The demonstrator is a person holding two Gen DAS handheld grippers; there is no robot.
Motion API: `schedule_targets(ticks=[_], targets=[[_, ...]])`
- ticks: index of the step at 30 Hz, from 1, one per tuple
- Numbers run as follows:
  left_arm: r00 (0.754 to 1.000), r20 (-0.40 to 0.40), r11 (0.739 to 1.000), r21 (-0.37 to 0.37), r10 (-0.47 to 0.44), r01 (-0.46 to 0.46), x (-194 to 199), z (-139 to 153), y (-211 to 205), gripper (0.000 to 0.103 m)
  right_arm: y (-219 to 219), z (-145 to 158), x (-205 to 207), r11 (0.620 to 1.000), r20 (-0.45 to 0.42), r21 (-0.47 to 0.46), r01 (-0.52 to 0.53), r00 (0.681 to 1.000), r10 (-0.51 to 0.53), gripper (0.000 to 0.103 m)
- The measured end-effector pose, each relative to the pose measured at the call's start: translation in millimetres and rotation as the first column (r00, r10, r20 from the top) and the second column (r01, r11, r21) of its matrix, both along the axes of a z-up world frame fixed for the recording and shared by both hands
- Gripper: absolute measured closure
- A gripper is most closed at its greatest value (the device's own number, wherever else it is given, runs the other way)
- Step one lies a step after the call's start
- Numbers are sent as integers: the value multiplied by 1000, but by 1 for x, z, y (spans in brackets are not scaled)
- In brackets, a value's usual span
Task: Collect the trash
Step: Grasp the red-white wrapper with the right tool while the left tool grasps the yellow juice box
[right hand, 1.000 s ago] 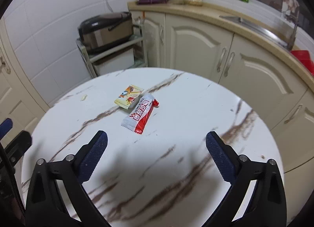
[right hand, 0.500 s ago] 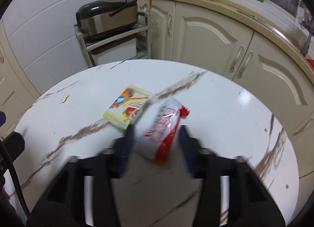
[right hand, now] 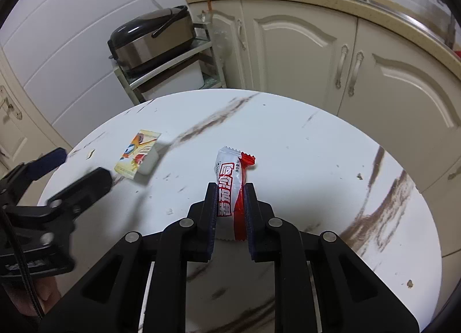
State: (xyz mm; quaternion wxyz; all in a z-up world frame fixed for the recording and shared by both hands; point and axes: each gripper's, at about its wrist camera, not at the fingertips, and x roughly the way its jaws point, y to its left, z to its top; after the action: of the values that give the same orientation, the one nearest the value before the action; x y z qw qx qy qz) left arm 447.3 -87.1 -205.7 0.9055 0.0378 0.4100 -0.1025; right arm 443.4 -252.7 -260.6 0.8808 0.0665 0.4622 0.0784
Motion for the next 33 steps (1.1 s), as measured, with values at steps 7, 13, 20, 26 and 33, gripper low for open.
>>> schedule_targets(ticks=[7, 13, 20, 26, 33], targets=[[997, -69, 1000, 0, -18, 18, 43, -25, -24, 38, -11, 2, -4, 1000, -2, 3, 4, 1000, -4, 87], [995, -85, 995, -92, -58, 51, 51, -25, -23, 77, -14, 4, -8, 1000, 5, 8, 7, 1000, -7, 87], [997, -43, 992, -108, -65, 60, 10, -8, -12, 78, -18, 18, -28, 1000, 29, 10, 15, 999, -16, 87], [996, 11, 989, -114, -92, 93, -49, 17, -19, 78, -23, 42, -61, 999, 72, 22, 30, 997, -31, 87], [985, 81, 981, -112, -151, 160, -139, 49, -42, 78, -51, 74, -117, 996, 138, 50, 69, 988, -75, 87]])
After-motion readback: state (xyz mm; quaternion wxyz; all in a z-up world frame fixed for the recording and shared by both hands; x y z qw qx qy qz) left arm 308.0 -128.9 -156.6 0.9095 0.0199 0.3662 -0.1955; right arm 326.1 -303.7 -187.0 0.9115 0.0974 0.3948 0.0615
